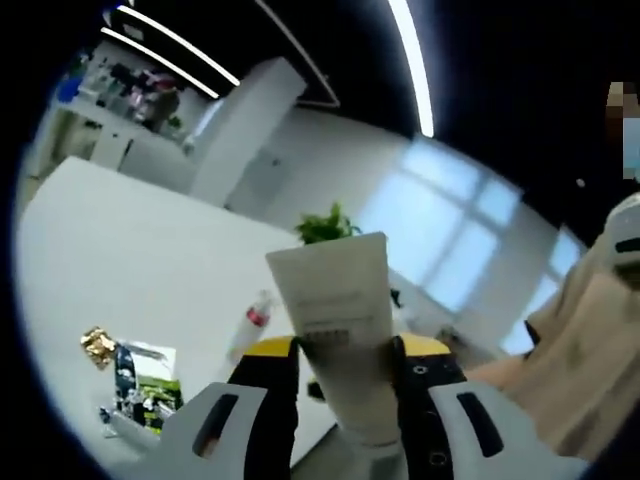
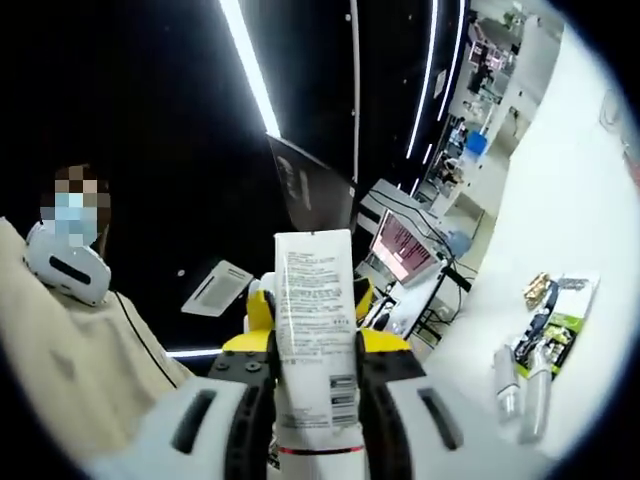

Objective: Arrange the skincare products in the storage area until every visible bottle or jar stands upright without overlapping.

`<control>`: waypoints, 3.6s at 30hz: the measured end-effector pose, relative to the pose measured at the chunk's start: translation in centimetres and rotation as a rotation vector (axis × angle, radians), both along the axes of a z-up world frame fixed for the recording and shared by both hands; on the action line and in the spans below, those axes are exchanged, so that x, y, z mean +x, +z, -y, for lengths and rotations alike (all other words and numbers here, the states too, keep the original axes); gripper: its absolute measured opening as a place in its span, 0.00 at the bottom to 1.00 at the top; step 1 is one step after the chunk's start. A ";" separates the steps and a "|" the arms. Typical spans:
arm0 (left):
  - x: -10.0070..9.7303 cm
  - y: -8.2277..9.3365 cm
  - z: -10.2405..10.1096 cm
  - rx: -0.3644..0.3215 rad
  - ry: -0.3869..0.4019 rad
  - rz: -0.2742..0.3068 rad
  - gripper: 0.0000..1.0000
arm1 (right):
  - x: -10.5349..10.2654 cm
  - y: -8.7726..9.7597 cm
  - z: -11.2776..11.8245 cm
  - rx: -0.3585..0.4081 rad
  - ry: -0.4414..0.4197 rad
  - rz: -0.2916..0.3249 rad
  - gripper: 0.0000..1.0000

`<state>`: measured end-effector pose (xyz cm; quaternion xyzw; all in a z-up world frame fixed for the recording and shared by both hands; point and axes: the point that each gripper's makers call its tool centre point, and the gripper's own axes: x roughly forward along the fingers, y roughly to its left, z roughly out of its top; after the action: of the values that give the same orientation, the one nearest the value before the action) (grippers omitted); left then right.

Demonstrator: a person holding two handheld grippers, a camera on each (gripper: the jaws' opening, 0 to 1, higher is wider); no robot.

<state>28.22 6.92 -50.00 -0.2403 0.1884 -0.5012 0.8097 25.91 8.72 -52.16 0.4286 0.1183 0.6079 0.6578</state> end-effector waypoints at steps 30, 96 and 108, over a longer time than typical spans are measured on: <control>2.1 0.8 0.8 0.292 0.220 0.121 0.30 | 2.5 -1.7 1.8 -0.822 -0.453 0.393 0.30; -3.8 5.3 5.2 0.186 -0.344 0.303 0.17 | -2.6 3.4 3.6 -0.425 0.008 0.642 0.16; -3.0 3.0 5.8 0.322 -0.345 0.334 0.13 | -1.6 0.9 3.8 -0.554 0.094 0.744 0.17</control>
<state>25.22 1.15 -47.02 0.0126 0.1677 -0.6279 0.7599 24.33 4.92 -51.22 -0.0162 0.0516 0.6951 0.7168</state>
